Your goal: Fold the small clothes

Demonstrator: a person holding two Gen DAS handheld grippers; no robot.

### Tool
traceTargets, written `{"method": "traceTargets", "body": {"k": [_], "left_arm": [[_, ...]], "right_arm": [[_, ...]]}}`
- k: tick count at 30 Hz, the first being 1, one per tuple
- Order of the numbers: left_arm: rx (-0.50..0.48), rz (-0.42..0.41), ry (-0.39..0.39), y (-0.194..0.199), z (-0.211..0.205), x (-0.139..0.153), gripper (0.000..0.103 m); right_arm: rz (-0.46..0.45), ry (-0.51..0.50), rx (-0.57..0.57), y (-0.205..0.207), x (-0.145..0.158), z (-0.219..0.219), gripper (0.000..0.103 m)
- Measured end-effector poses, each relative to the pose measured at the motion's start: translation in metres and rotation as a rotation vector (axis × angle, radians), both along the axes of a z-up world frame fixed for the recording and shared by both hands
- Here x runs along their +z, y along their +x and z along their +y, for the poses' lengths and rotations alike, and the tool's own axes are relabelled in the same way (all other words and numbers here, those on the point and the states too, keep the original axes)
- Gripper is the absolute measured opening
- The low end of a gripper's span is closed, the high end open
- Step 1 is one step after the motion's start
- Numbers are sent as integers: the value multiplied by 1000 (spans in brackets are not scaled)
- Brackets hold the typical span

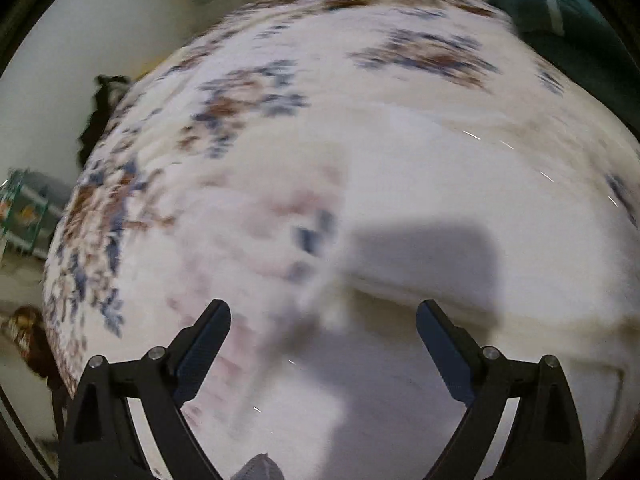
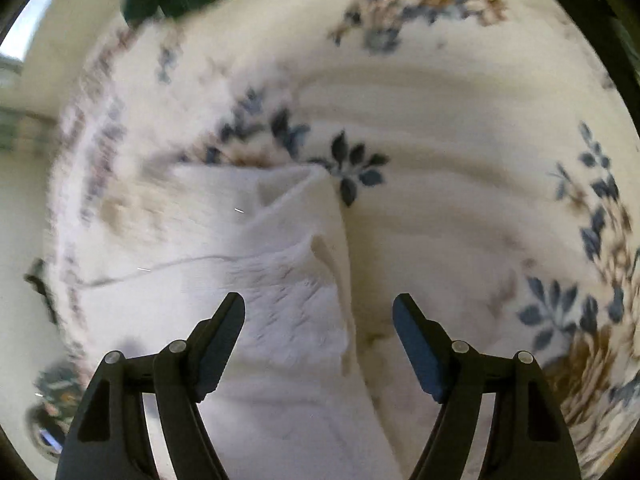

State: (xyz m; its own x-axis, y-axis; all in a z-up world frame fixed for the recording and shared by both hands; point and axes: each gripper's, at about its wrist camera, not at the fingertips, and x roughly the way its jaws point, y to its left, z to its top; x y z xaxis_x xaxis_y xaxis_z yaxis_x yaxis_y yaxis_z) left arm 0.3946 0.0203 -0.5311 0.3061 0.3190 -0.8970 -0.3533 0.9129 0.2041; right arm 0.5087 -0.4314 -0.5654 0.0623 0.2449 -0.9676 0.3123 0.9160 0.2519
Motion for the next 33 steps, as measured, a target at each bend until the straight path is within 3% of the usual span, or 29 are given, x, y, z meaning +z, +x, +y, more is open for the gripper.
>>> {"method": "traceTargets", "body": {"k": [1, 2, 6, 8, 10, 12, 17, 20, 22, 23, 24, 25, 29, 30, 31, 33], "left_arm": [[23, -10, 6, 4, 15, 0, 95], [40, -17, 9, 8, 25, 0, 95], [78, -41, -8, 35, 59, -3, 95], [76, -39, -32, 47, 67, -9, 95], [67, -30, -53, 61, 69, -13, 95], [51, -28, -73, 71, 68, -12, 95], [-47, -57, -92, 95, 57, -8, 95], [-94, -39, -89, 111, 52, -19, 95], [-117, -21, -80, 118, 49, -27, 95], [-122, -18, -81, 119, 49, -30, 95], [-123, -14, -80, 120, 50, -32, 95], [-120, -13, -86, 120, 52, -34, 95], [-104, -38, -112, 113, 58, -32, 95], [-100, -43, -119, 111, 59, -31, 95], [-93, -43, -121, 108, 60, -30, 95], [-85, -44, -135, 105, 61, -27, 95]], "right_arm": [[34, -2, 28, 2, -10, 8, 26], [44, -2, 37, 1, -14, 11, 10], [-90, -107, -6, -7, 13, 10, 7], [-55, -155, -19, -5, 10, 4, 7], [56, -126, 46, 3, -5, 11, 8], [78, -110, 65, 9, -3, 13, 21], [-50, 4, -81, 33, 27, -16, 64], [24, 39, -159, 57, 0, -37, 64], [109, 138, -186, 72, -31, -44, 64], [127, 178, -180, 75, -39, -47, 51], [127, 204, -158, 76, -46, -44, 23], [120, 153, -109, 82, -43, -36, 6], [-54, -101, -81, 100, -10, -35, 5], [-39, -135, -93, 104, -15, -38, 5], [31, -120, -80, 111, -31, -38, 5], [86, -111, -68, 113, -41, -33, 6]]}}
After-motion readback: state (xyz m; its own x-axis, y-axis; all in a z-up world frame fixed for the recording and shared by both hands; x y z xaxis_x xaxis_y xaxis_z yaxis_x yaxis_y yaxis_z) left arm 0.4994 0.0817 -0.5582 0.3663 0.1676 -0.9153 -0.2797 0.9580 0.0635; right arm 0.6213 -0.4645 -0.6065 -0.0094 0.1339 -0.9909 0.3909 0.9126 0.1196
